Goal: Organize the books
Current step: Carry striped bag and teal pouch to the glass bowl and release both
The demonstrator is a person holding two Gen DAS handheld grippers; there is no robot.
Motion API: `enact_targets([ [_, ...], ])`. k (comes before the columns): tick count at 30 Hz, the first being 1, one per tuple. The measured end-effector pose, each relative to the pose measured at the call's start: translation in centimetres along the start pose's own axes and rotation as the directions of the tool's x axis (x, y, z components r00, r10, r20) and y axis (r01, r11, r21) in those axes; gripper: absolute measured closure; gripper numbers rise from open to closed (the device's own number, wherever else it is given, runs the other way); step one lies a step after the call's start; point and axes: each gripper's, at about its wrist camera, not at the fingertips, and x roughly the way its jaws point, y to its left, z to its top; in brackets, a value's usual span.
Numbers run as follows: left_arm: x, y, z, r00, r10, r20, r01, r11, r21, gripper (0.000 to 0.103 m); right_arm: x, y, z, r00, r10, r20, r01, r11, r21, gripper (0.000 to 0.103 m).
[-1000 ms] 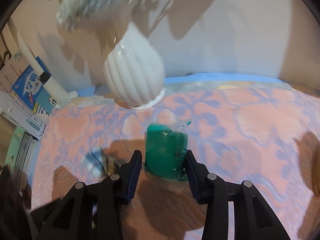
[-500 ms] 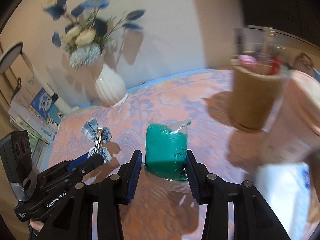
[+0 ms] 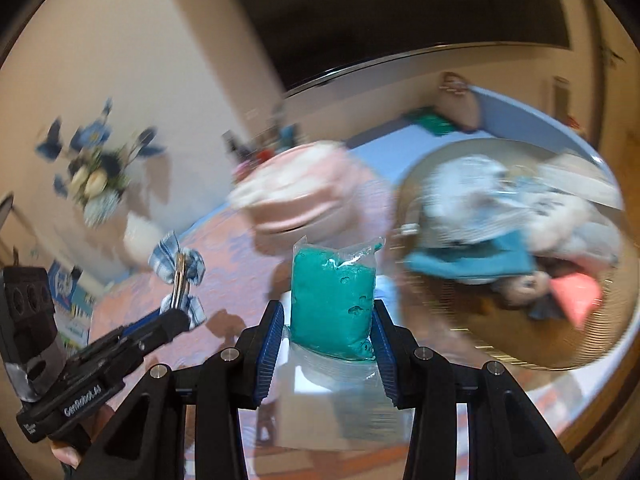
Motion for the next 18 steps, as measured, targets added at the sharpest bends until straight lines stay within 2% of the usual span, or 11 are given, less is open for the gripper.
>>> enact_targets([
  [6,2.4,-4.3,0.4,0.998,-0.061,-0.026,0.063,0.996,0.066,0.087,-2.3,-5.2,0.7,0.998,-0.039,0.039,0.036,0.996,0.080,0.061],
  [18,6.7,-8.9,3.8,0.996,-0.074,-0.048,0.081,0.982,0.170,0.087,-5.9,-14.1,2.9,0.985,-0.133,0.114,0.109,0.974,0.198,0.061],
])
